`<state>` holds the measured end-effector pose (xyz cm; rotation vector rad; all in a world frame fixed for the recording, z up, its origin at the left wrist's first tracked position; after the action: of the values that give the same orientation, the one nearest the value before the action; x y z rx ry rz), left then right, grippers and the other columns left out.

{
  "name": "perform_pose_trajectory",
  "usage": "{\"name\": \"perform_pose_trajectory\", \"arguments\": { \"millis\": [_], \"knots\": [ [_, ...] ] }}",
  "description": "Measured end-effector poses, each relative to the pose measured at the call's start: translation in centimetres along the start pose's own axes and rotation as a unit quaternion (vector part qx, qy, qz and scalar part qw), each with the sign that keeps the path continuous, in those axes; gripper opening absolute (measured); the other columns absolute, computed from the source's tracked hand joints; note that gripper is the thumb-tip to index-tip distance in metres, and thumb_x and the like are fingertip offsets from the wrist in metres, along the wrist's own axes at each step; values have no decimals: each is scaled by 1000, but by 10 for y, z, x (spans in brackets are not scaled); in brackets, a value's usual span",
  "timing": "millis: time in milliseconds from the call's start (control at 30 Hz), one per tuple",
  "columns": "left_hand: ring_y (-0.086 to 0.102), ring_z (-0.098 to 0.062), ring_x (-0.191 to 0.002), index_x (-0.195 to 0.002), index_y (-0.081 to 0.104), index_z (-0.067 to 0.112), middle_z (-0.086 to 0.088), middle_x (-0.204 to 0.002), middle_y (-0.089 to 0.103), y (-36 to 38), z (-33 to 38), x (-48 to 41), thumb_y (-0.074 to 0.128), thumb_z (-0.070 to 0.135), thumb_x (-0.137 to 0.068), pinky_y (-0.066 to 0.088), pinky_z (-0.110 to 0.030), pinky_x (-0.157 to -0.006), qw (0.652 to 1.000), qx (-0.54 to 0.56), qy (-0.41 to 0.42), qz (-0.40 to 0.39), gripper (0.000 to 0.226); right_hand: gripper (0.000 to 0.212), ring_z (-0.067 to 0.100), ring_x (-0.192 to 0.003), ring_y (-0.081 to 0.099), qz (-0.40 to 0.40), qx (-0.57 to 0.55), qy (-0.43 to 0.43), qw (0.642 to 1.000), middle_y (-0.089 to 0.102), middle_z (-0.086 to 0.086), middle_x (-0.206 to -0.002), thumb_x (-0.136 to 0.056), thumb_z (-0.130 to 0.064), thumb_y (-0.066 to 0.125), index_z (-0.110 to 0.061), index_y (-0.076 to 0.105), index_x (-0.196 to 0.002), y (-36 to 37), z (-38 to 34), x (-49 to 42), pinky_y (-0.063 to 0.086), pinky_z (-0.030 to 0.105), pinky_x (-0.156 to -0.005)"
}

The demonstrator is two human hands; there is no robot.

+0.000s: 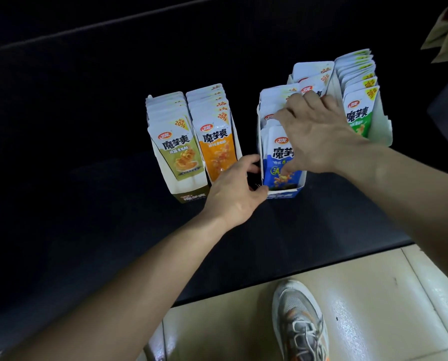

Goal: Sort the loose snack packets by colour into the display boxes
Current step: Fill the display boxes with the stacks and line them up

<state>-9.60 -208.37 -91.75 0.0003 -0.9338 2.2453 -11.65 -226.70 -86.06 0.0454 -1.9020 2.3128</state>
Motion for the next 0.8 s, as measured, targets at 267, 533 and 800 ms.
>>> {"name": "perform_pose_trajectory", "arguments": {
  "millis": [267,533,800],
  "knots": [
    [64,-13,-104,-144,42,32,17,-128,60,-1,1,2,71,30,-87,55,-40,-91,1000,1,3,-6,64,83,32,-91,61,-24,-31,-10,999,66,3,-99,-62,-62,84,-16,42,-118,-1,-7,29,25,33,-79],
    [63,-15,-107,-143,44,33,16,-129,61,-4,4,1,70,29,-89,54,-40,-95,1000,6,0,-16,60,88,25,-109,61,-53,-55,-23,997,64,-3,-118,-63,-67,79,-28,46,-134,-2,-6,25,32,38,-101],
    [62,-11,-112,-133,51,32,15,-118,68,-4,4,-3,73,33,-88,52,-39,-97,1000,1,-8,15,51,78,30,-106,58,-92,-54,14,994,67,4,-105,-68,-67,75,-31,48,-132,-14,-11,24,29,38,-102]
  ]
}}
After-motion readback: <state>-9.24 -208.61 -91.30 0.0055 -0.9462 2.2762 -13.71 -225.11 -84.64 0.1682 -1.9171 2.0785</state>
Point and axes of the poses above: each hand's wrist, its own x-axis away from the middle knuckle, its own y-axis out of the palm, z = x × y, the point moved 1 cm from there along -x, towards the middle knuckle
